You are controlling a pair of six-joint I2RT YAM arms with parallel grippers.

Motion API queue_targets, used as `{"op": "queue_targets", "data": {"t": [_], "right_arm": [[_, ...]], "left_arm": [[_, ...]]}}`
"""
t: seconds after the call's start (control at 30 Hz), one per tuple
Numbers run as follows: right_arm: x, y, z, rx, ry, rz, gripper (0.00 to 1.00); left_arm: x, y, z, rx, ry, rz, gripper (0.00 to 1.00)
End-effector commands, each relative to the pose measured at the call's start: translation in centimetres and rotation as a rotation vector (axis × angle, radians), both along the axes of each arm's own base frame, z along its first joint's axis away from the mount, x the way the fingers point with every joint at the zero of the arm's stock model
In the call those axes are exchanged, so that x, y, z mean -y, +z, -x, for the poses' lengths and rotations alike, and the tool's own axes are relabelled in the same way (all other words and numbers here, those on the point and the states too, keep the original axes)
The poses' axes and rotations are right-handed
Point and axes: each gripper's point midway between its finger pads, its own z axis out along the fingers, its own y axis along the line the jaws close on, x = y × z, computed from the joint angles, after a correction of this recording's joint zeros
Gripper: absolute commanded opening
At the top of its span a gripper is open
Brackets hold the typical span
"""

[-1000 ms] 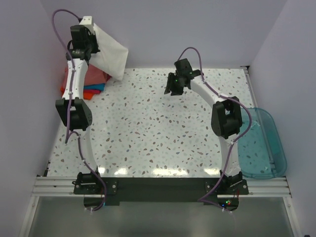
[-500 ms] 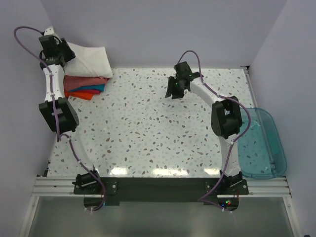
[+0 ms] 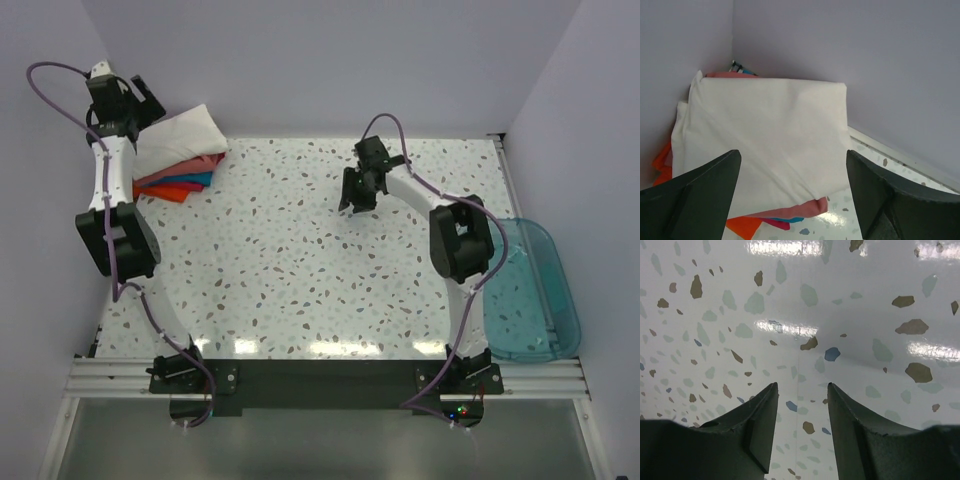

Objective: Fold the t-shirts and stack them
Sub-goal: Reset both grippers

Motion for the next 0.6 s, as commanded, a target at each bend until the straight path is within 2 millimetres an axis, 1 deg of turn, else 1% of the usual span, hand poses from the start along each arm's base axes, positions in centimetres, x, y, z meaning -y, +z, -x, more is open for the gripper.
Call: {"op": "queue_targets", "data": {"t": [0.0,0.03,0.07,0.1,0.13,0.17,0.2,0.23,0.27,0.3,0.33,0.37,0.4,0.43,0.47,0.5,0.53,0.57], "right_arm": [[0.2,4.8,-0.5,0.126,-0.002,-0.021,0.48],[0.2,5.2,-0.5,0.135,-0.002,-0.025,0.48],[0.3,5.5,-0.2,0.140,-0.005,-0.026,0.48],[0.7,5.7,-0.3,0.150,-0.015,-0.014,0.48],[0.9,6.1,-0.2,0.159,-0.019,-0.008,0.48],[1.1,6.0,-0.1,0.159,-0.026,-0.001,0.48],[1.4,6.9,-0.1,0.181,-0.035,0.000,0.48],[1.5,7.2,0.1,0.186,-0.039,-0.003,0.48],[1.7,7.1,0.4,0.182,-0.041,0.000,0.48],[1.7,8.5,0.6,0.212,-0.043,-0.015,0.48],[1.9,8.9,0.8,0.223,-0.048,-0.016,0.48],[2.3,8.8,1.4,0.222,-0.052,-0.012,0.48],[2.6,10.3,1.9,0.255,-0.057,-0.022,0.48],[2.9,11.0,2.2,0.275,-0.063,-0.022,0.48],[3.6,10.5,3.0,0.272,-0.072,-0.004,0.48],[4.0,10.8,3.4,0.285,-0.078,-0.003,0.48],[4.2,12.9,4.0,0.337,-0.081,-0.028,0.48],[5.2,11.9,4.8,0.330,-0.105,0.001,0.48]], "left_arm": [[3.5,8.8,1.3,0.201,-0.030,-0.034,0.91],[5.0,9.0,1.5,0.205,-0.041,-0.037,0.92],[5.8,9.4,1.6,0.225,-0.048,-0.039,0.92],[6.9,8.6,2.6,0.213,-0.057,-0.029,0.92],[9.1,8.3,2.9,0.221,-0.083,-0.005,0.92],[10.3,7.9,3.3,0.222,-0.098,0.004,0.92],[11.8,7.1,4.4,0.219,-0.115,0.013,0.92],[14.1,6.5,4.9,0.214,-0.130,0.029,0.92],[15.6,6.4,5.4,0.232,-0.154,0.037,0.92],[16.5,5.0,7.0,0.207,-0.160,0.044,0.92],[20.4,4.2,8.0,0.193,-0.216,0.057,0.92],[22.1,4.4,8.7,0.222,-0.245,0.056,0.92],[23.3,3.4,10.3,0.213,-0.259,0.051,0.92],[26.0,2.6,11.6,0.202,-0.295,0.053,0.92],[27.6,2.0,12.6,0.201,-0.331,0.059,0.92],[28.8,0.9,14.2,0.199,-0.359,0.061,0.92],[31.4,0.2,15.8,0.190,-0.400,0.060,0.92],[32.6,-0.1,16.7,0.196,-0.425,0.062,0.92]]}}
